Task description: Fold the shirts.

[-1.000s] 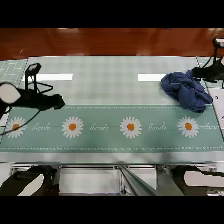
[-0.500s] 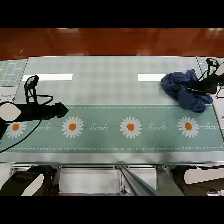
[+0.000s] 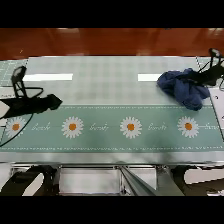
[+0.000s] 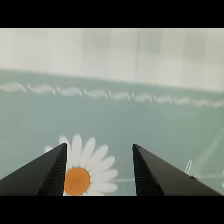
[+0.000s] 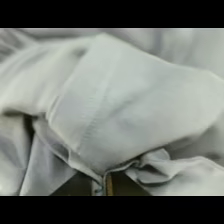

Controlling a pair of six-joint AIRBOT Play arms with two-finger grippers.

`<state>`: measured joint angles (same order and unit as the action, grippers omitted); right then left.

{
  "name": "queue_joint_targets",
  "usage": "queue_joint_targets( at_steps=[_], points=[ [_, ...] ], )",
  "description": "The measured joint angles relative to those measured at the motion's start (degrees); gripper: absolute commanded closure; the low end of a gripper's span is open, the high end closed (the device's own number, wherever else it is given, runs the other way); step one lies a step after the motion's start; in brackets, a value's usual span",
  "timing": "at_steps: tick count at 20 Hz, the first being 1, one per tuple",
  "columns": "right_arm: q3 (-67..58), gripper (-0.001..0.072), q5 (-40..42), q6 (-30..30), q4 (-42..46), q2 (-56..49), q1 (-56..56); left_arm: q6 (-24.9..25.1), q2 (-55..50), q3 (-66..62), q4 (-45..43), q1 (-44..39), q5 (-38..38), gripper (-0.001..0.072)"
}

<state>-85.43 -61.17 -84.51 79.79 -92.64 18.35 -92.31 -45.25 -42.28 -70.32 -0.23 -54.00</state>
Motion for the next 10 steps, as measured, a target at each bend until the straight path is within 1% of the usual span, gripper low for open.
queue_joint_targets(
  at_steps=[3,6,10],
  points=[
    [-7.67,0.0682,-1.51,2.56,-2.62,5.57,0.02,0.02,2.89,-3.8,-0.63,4.63,-1.18,0.0201],
    [-14.25,0.0682,-2.29,5.27,-7.78,12.09,-0.13,0.2,6.93,-5.53,-0.83,8.72,-2.34,0.0201],
    [-21.38,0.0682,-2.91,7.23,-10.51,20.04,-3.45,1.29,12.74,-6.25,-1.29,12.81,-5.4,0.0202]
  ],
)
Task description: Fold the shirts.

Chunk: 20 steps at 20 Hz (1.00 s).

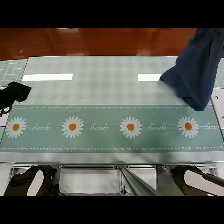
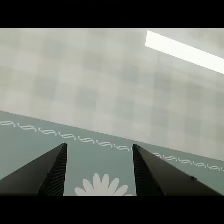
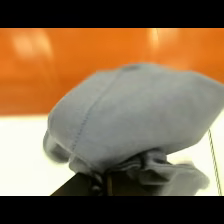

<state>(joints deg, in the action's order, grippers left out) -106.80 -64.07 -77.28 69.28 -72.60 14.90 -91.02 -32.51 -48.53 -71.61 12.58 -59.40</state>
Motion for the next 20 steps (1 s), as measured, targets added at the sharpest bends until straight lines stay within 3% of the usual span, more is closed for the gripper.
queue_joint_targets(
  at_steps=[10,15,20],
  points=[
    [-12.48,0.0682,-0.79,-0.72,5.18,9.57,-21.31,0.39,8.24,2.64,0.5,2.03,-8.72,0.0202],
    [-4.13,0.0682,-6.69,-2.08,5.97,8.83,-36.76,0.37,9.62,5.22,4.87,2.03,-9.6,0.0202],
    [9.05,0.0682,-3.58,-4.2,4.28,0.57,-52.09,0.39,9.88,6.14,6.71,2.03,-9.64,0.0202]
  ],
)
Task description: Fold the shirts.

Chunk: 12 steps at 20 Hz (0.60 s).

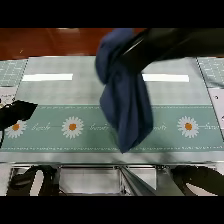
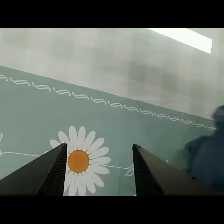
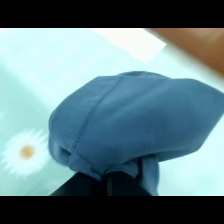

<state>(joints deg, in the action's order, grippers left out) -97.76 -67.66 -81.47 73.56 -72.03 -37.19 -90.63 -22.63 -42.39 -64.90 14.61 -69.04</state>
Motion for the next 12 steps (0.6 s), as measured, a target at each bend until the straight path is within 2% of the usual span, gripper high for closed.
queue_joint_targets(
  at_steps=[2,3,4,5,8,12],
  points=[
    [2.75,0.0681,2.99,-0.76,-2.32,-6.16,-4.5,0.04,0.0,0.35,0.26,0.0,-0.04,0.0202],
    [3.54,0.0634,5.05,-1.14,-3.69,-9.31,-6.27,0.04,0.0,0.66,0.33,0.0,0.0,0.0202],
    [4.2,0.0375,6.67,-1.66,-5.2,-12.72,-7.8,0.07,0.0,0.96,0.52,0.0,-0.09,0.0202],
    [4.63,0.0303,8.07,-2.23,-6.88,-15.82,-8.85,0.15,0.0,1.22,0.59,0.0,-0.2,0.0202],
    [5.29,0.0303,9.16,-3.65,-10.43,-20.9,-8.46,0.2,-0.15,1.7,0.57,0.0,-0.46,0.0202],
    [5.6,0.0304,4.24,-4.09,-10.88,-16.96,1.42,-1.11,-1.16,1.88,-0.07,0.0,2.03,0.0202]
  ],
)
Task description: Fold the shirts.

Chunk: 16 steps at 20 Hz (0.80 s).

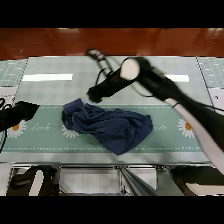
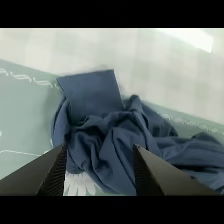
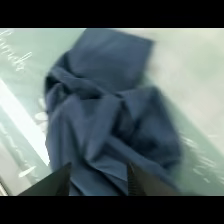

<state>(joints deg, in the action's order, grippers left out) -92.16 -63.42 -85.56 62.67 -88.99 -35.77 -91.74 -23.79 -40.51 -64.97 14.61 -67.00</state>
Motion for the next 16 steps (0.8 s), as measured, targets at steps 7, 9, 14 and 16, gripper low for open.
queue_joint_targets(
  at_steps=[7,9,14,16],
  points=[
    [20.2,0.0304,-6.67,-0.66,8.33,22.58,29.05,3.54,-12.72,5.35,8.35,-0.11,-6.58,0.0202],
    [30.38,0.0304,-5.46,-0.24,8.55,29.0,38.53,7.54,-17.14,9.53,13.68,-0.81,-7.52,0.0202],
    [48.11,0.0305,-5.55,6.62,1.84,38.23,58.55,12.37,-25.81,16.31,20.55,-4.63,-0.57,0.0202],
    [52.26,0.0305,-5.62,8.68,-1.18,39.45,61.61,13.11,-29.57,17.11,22.56,-6.82,4.15,0.0202]
  ],
)
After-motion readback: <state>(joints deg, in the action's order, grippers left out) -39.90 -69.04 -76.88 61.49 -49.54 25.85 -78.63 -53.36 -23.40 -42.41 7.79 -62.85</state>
